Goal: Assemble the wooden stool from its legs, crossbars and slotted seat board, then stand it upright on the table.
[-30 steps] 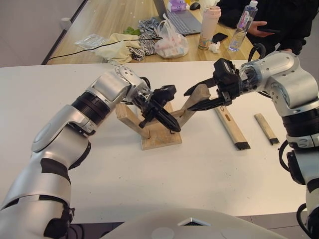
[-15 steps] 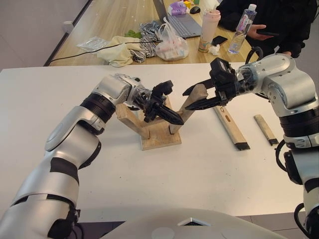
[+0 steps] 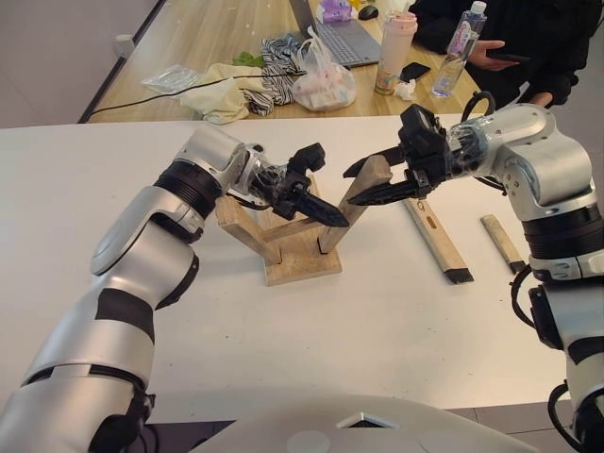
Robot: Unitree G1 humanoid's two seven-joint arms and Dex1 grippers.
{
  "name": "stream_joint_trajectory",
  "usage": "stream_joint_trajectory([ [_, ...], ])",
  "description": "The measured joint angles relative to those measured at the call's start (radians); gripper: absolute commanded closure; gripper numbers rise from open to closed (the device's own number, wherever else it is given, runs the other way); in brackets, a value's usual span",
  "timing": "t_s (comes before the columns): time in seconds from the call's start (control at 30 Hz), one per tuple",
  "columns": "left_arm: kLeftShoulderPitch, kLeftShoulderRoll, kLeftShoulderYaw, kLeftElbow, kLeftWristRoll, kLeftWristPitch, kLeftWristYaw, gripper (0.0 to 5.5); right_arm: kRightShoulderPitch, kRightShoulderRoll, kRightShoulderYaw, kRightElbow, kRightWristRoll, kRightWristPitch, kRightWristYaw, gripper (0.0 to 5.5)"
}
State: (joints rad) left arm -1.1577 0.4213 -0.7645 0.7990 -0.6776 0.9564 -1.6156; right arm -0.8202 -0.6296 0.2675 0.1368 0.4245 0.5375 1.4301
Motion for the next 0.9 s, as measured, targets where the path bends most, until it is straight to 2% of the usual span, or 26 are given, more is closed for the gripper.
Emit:
stream_joint_trajectory([
  [0.23,-0.082,0.090,-0.208,-0.104,0.076,-0.042,0.000,5.50,0.010,0.131,-0.027,0.012,-0.003,0.030,-0.109,3.47],
  [0.3,-0.092,0.106,-0.238,-0.105,0.078,-0.050,-0.001,5.50,0.017,0.154,-0.033,0.003,-0.003,0.047,-0.143,3.47],
  [0.33,-0.097,0.110,-0.251,-0.105,0.078,-0.058,-0.001,5.50,0.021,0.157,-0.033,-0.008,-0.003,0.057,-0.154,3.09],
  [0.43,-0.082,0.118,-0.289,-0.107,0.089,-0.083,-0.001,5.50,0.057,0.187,-0.035,-0.017,0.019,0.124,-0.157,2.63],
  [0.6,-0.056,0.128,-0.293,-0.151,0.114,-0.153,-0.001,5.50,0.118,0.186,-0.058,-0.092,0.053,0.177,-0.157,1.64],
  [0.7,-0.049,0.125,-0.279,-0.152,0.143,-0.192,-0.001,5.50,0.134,0.183,-0.069,-0.104,0.058,0.175,-0.148,1.59],
  [0.9,-0.025,0.092,-0.176,-0.161,0.232,-0.236,0.000,5.50,0.140,0.145,-0.078,-0.111,0.047,0.135,-0.133,1.59],
])
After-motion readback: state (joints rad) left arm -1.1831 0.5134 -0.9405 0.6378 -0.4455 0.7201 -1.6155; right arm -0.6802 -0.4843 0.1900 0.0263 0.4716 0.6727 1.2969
